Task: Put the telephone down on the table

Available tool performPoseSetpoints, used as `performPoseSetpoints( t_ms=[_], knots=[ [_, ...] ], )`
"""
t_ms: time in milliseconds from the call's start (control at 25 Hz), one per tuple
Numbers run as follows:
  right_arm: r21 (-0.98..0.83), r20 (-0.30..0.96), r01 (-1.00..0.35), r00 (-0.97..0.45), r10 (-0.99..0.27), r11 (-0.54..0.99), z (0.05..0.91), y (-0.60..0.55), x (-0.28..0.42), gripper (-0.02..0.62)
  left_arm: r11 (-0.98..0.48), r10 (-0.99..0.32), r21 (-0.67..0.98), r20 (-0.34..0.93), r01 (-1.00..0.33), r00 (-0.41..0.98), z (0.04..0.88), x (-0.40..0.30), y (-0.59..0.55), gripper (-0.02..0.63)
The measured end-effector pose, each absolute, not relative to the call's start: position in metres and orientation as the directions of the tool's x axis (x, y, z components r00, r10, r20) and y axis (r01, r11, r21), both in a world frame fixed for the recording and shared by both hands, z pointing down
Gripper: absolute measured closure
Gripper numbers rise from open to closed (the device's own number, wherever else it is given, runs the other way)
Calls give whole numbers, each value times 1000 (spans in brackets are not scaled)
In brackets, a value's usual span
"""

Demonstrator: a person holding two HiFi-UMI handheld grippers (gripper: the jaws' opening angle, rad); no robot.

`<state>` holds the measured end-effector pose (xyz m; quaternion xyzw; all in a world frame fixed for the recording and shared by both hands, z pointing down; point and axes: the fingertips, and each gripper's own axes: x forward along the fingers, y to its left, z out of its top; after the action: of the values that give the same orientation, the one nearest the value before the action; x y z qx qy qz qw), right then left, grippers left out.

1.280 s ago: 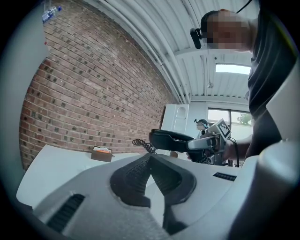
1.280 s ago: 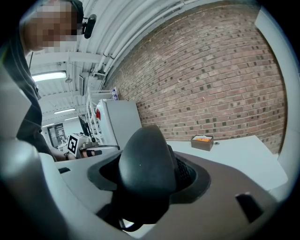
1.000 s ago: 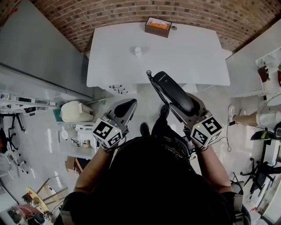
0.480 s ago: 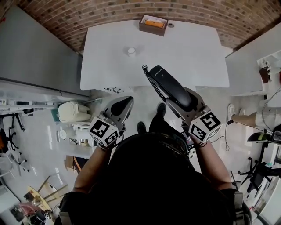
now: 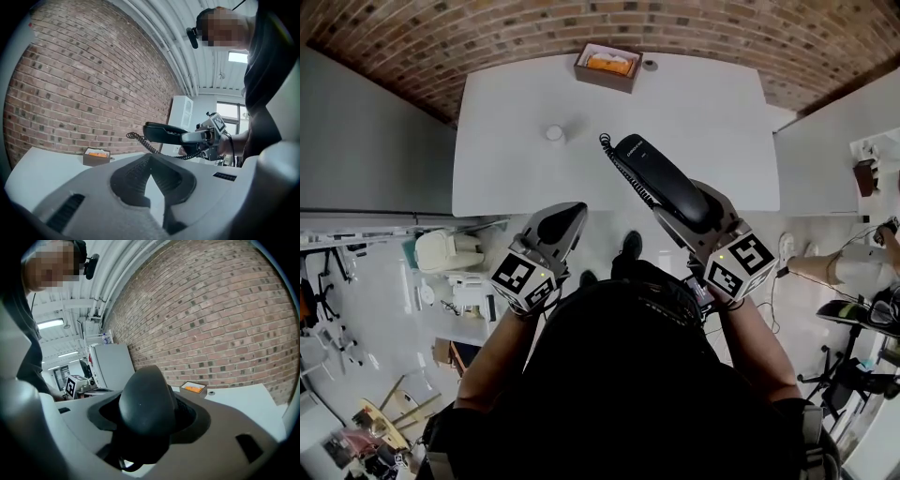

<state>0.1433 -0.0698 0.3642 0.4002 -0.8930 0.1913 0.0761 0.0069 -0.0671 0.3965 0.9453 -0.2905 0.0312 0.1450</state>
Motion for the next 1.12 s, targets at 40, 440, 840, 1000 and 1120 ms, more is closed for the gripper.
performPoseSetpoints(
  t_ms=[40, 440, 840, 1000, 1120],
  knots=[
    [-281, 288, -739, -673, -681, 612, 364, -79, 152, 319, -794, -539, 244, 144, -557, 830, 396, 16, -74, 600],
    [-277, 285, -705, -709, -645, 653, 367, -132, 192, 319, -771, -569, 238, 159, -590, 807, 402, 63, -116, 600],
    [-297, 278, -702, -712, -645, 647, 367, -145, 196, 319, -766, -569, 259, 154, -589, 808, 402, 68, -132, 600],
    [-296, 283, -696, -718, -636, 654, 368, -154, 190, 319, -769, -569, 251, 154, -589, 808, 402, 66, -145, 600],
    [-298, 301, -696, -718, -627, 654, 373, -177, 188, 319, -766, -567, 259, 161, -589, 808, 405, 65, -167, 600]
  ],
)
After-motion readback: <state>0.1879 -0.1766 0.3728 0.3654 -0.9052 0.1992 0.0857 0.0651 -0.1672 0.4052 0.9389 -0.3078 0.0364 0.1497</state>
